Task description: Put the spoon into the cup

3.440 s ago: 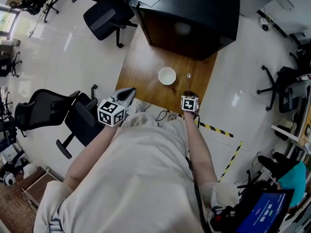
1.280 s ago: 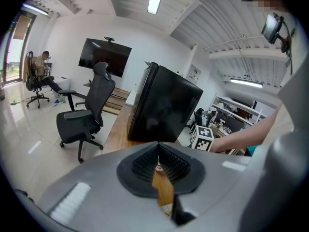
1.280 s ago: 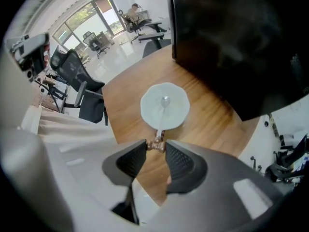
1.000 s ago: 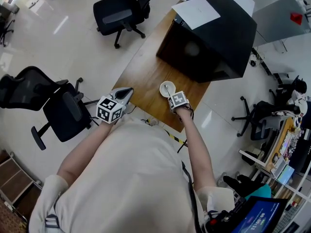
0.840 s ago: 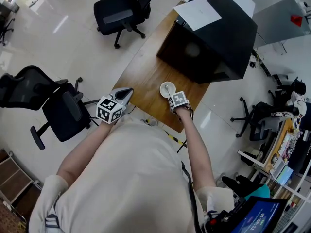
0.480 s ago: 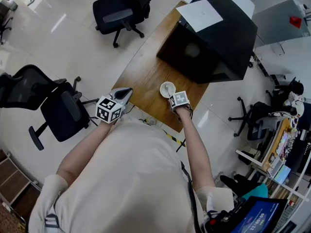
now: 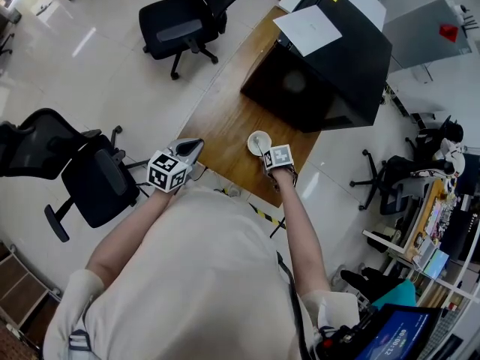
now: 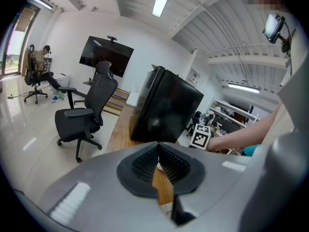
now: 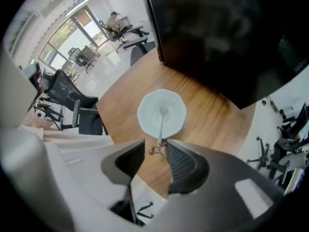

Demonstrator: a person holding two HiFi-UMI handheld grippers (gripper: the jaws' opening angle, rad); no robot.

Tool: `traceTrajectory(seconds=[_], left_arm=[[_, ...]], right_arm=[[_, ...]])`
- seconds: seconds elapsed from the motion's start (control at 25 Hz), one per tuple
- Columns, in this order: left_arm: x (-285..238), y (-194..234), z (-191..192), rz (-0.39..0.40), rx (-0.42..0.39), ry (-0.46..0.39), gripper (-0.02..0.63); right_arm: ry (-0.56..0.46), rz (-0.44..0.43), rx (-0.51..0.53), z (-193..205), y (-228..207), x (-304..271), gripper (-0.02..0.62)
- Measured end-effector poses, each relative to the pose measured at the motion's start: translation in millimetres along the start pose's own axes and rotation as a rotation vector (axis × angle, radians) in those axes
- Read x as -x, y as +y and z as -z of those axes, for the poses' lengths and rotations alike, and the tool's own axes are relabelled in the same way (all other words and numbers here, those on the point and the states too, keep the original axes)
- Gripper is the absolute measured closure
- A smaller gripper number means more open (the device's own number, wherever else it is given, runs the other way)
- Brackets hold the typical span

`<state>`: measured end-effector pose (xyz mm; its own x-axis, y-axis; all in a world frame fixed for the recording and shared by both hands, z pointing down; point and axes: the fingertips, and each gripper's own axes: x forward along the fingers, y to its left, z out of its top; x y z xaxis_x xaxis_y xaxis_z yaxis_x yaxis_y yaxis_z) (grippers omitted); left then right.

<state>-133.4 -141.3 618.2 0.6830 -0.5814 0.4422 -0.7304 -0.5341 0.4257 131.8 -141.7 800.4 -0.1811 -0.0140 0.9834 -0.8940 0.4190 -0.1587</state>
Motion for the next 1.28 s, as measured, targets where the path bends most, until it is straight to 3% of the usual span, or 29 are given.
traceTrajectory(seconds=[0.2, 0.36, 0.56, 0.8, 0.92, 1.04, 1.28], left_arm=[[9.4, 10.2, -3.7, 0.025, -0.024, 0.011, 0.603], [11.9, 17.7, -9.3, 0.057, -0.047, 0.022, 0.603], [12.2, 24.4, -15.9, 0.107, -0.076, 0.032, 0.603], [13.4, 22.8, -19.0, 0.185, -0.098, 0.052, 0.603], [13.6, 22.1, -17.0, 0.223, -0.107, 0.065, 0.603], [12.8, 20.9, -11.3, 0.257, -0.113, 0.088, 0.603], [8.5, 13.0, -0.7, 0.302, -0.126, 0.123, 0.603]], right_arm=[[-0.064, 0.03, -0.045, -5.4, 2.8, 8.0, 0.414], [-0.182, 0.076, -0.102, -15.5, 4.5, 30.3, 0.399], [-0.412, 0.142, -0.169, -23.2, 13.4, 72.1, 0.399], [-0.793, 0.168, -0.276, -21.8, 42.8, 141.2, 0.399], [-0.932, 0.204, -0.313, -15.5, 61.5, 170.9, 0.399], [-0.996, 0.221, -0.334, -6.8, 79.8, 183.3, 0.399], [-1.026, 0.258, -0.347, 14.3, 96.4, 187.8, 0.411]])
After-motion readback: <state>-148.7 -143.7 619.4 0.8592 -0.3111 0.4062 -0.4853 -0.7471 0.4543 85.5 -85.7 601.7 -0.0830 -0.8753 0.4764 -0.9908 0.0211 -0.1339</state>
